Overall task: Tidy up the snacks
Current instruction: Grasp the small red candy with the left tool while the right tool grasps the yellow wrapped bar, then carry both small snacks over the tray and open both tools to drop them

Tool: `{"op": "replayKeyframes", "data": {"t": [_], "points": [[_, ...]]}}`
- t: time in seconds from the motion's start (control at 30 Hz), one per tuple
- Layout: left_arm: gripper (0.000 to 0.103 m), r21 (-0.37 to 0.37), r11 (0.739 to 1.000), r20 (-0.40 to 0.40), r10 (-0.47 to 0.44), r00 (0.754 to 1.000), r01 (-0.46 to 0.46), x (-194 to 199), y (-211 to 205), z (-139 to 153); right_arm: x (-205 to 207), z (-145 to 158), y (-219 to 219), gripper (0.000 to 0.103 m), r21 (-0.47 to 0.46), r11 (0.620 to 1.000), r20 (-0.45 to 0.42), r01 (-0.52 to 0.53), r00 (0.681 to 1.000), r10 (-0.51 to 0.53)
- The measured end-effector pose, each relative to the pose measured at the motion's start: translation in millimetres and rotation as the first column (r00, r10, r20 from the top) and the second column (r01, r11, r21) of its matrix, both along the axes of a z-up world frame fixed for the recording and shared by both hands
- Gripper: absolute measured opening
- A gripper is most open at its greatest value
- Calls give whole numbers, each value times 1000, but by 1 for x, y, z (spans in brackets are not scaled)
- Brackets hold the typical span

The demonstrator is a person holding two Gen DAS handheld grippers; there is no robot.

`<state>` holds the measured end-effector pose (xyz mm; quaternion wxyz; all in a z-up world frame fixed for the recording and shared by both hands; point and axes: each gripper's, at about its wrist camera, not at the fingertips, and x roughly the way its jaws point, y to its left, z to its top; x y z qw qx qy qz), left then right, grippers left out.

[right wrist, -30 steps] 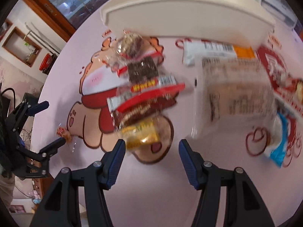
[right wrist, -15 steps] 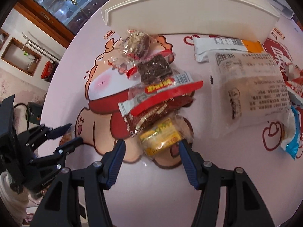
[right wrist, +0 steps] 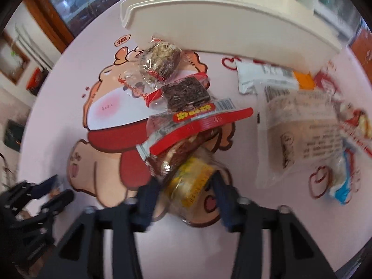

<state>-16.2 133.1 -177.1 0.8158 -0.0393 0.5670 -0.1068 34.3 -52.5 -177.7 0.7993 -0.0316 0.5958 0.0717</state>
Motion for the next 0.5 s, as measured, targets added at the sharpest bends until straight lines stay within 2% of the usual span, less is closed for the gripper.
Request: {"op": "replayKeyframes", "data": {"t": [0.2,0.4,0.5], "points": [[29,-51,998,-4,37,999,-37,-7,4,0,-9,0,-8,26,17,999,17,-35,999,35],[28,-101,994,-11,30,999,-31,-8,-6,3,-27,6,-36,26,118,993,3,-17,1000,17],[28,-122,992,5,16,1000,-16,-1,-18,15,-33,16,-46,26,153,988,19,-16,1000,14]]}}
